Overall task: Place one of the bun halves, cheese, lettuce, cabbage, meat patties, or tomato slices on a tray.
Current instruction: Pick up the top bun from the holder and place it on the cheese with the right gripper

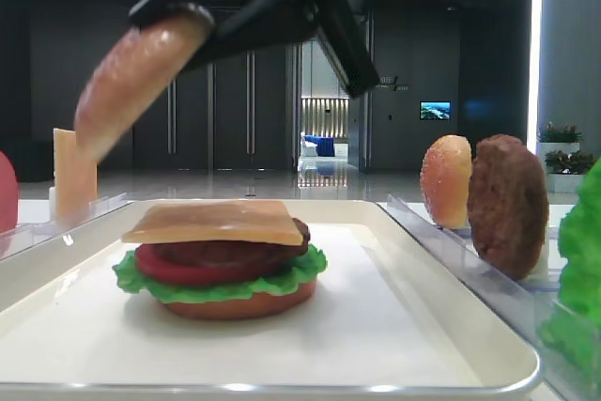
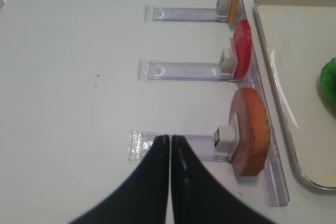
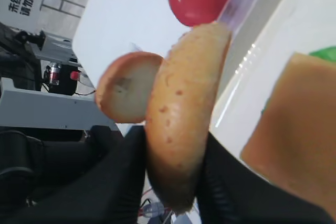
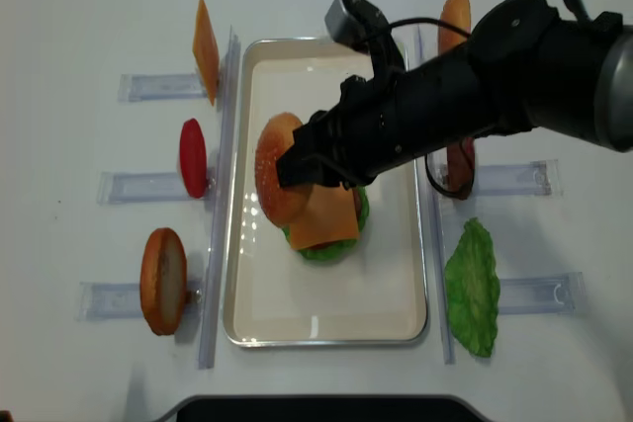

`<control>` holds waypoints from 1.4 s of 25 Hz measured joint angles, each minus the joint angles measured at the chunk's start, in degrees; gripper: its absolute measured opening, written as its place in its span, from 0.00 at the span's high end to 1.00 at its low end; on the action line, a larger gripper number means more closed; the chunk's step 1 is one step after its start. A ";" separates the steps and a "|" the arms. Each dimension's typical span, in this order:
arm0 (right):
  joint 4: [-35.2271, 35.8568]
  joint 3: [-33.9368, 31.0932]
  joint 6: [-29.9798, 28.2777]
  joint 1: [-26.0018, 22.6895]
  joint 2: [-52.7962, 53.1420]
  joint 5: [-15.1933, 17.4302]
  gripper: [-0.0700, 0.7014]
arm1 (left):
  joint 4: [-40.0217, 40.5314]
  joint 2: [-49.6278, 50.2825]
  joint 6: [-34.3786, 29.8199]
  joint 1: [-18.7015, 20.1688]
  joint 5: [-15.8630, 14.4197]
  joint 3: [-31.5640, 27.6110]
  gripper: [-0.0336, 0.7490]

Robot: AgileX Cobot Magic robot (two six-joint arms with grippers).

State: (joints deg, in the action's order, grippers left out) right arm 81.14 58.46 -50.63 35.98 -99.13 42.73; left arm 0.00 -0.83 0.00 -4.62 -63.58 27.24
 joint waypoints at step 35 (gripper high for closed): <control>2.61 -0.93 -5.06 -4.39 -3.30 2.89 0.65 | 0.00 0.00 -0.30 0.00 0.00 0.00 0.96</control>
State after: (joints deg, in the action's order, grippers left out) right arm 83.75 57.53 -55.70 31.60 -102.44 45.62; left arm 0.00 -0.83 -0.30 -4.62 -63.58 27.24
